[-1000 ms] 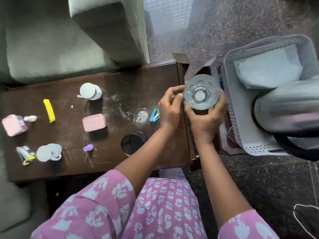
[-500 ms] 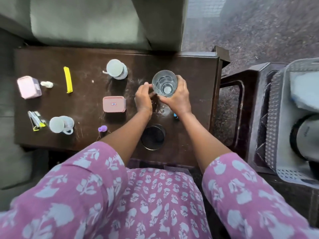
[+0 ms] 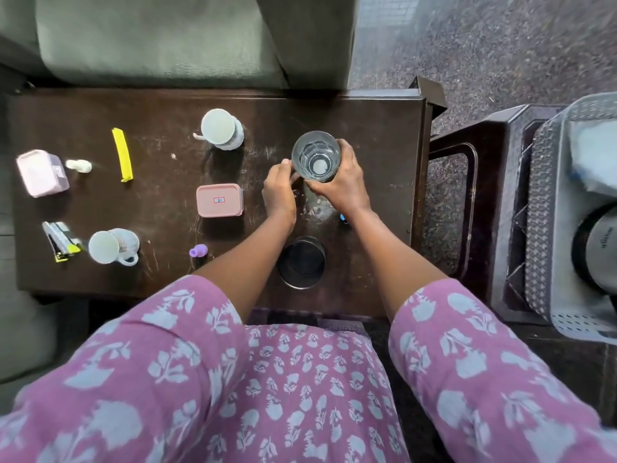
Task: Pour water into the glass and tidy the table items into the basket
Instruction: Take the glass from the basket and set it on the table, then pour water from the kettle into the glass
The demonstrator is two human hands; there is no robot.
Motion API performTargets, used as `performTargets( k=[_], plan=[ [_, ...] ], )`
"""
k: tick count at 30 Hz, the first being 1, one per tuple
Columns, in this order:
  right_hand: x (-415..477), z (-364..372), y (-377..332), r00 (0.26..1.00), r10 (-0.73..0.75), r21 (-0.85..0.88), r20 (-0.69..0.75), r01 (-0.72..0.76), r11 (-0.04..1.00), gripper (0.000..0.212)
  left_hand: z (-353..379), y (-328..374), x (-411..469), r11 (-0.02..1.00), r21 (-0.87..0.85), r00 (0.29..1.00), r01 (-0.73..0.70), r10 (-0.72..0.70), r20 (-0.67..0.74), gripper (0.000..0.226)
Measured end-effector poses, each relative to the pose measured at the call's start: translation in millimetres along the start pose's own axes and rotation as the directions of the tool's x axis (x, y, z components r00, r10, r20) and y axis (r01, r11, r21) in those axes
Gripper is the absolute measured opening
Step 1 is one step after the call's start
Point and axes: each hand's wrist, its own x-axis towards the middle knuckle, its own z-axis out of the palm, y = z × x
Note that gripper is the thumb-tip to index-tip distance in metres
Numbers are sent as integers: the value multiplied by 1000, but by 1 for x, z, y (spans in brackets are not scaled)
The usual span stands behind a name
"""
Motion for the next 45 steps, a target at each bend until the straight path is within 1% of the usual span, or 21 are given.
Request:
performTargets(
  k=[3, 5, 7, 10, 12, 13, 14, 16, 19, 21, 24, 27, 29, 31, 33, 34, 36, 38, 40, 42, 45],
  plan=[
    [-4, 0, -2, 1000, 26, 14, 4, -26, 1000, 92, -2, -2, -2, 996, 92, 1000, -20, 22, -22, 26],
    [-8, -2, -6, 999, 31, 9, -10, -31, 999, 92, 0, 3, -8, 999, 46, 998, -10, 14, -67, 25],
    [-17, -7, -11, 998, 6, 21, -69, -4, 1000, 84, 4, 10, -19, 999, -24, 992, -22, 19, -123, 26],
    [-39, -24, -16, 979, -21, 49, -202, 31, 998, 68, 20, 17, -45, 986, 5, 971, -166, 165, -175, 26],
    [-56, -42, -13, 940, -31, 65, -340, 57, 996, 59, 37, 18, -65, 963, 33, 955, -269, 271, -124, 27],
    [-65, -52, -10, 902, -26, 79, -431, 67, 995, 54, 48, 18, -76, 952, 35, 949, -303, 305, -75, 28],
    [-73, -64, -6, 849, -20, 88, -528, 78, 993, 49, 61, 17, -88, 943, 23, 944, -331, 331, -13, 28],
    [-89, -90, 5, 709, -19, 61, -705, 87, 994, 40, 88, 17, -115, 924, -13, 915, -383, 382, 129, 30],
    [-117, -135, 28, 500, -39, -30, -865, 28, 999, 30, 128, 12, -157, 891, -24, 837, -453, 434, 333, 38],
    [-135, -165, 43, 372, -56, -80, -927, -49, 996, 26, 153, 8, -183, 881, -24, 775, -473, 429, 463, 39],
    [-160, -207, 62, 180, -47, -73, -983, -138, 988, 27, 185, 3, -217, 846, -29, 641, -532, 424, 640, 42],
    [-187, -241, 78, -5, -82, -79, -997, -232, 970, 41, 211, 0, -246, 814, -47, 504, -578, 402, 764, 42],
    [-201, -256, 87, -92, -72, -40, -993, -309, 950, 52, 225, -1, -259, 800, -60, 435, -597, 385, 814, 43],
    [-209, -265, 96, -144, 19, 66, -989, -326, 943, 59, 236, -2, -268, 790, -55, 378, -611, 351, 857, 45],
    [-216, -271, 105, -150, 150, 186, -977, -264, 946, 68, 245, -5, -273, 775, -52, 322, -630, 322, 890, 45],
    [-220, -273, 110, -132, 201, 225, -971, -208, 952, 73, 249, -6, -276, 769, -54, 300, -638, 313, 901, 46],
    [-225, -278, 120, -49, 281, 285, -958, -116, 951, 78, 254, -6, -282, 778, -62, 271, -625, 291, 917, 51],
    [-227, -285, 128, 38, 373, 370, -927, -66, 927, 77, 260, -8, -287, 784, -61, 257, -617, 275, 926, 56],
    [-227, -294, 134, 57, 466, 466, -883, -24, 885, 69, 264, -9, -290, 774, -47, 257, -632, 266, 929, 57],
    [-228, -303, 141, 70, 524, 524, -849, -9, 851, 56, 266, -11, -292, 766, -30, 264, -642, 257, 930, 58],
    [-229, -312, 152, 137, 505, 503, -852, -48, 863, 39, 267, -13, -294, 736, -24, 245, -676, 255, 935, 57]
  ],
)
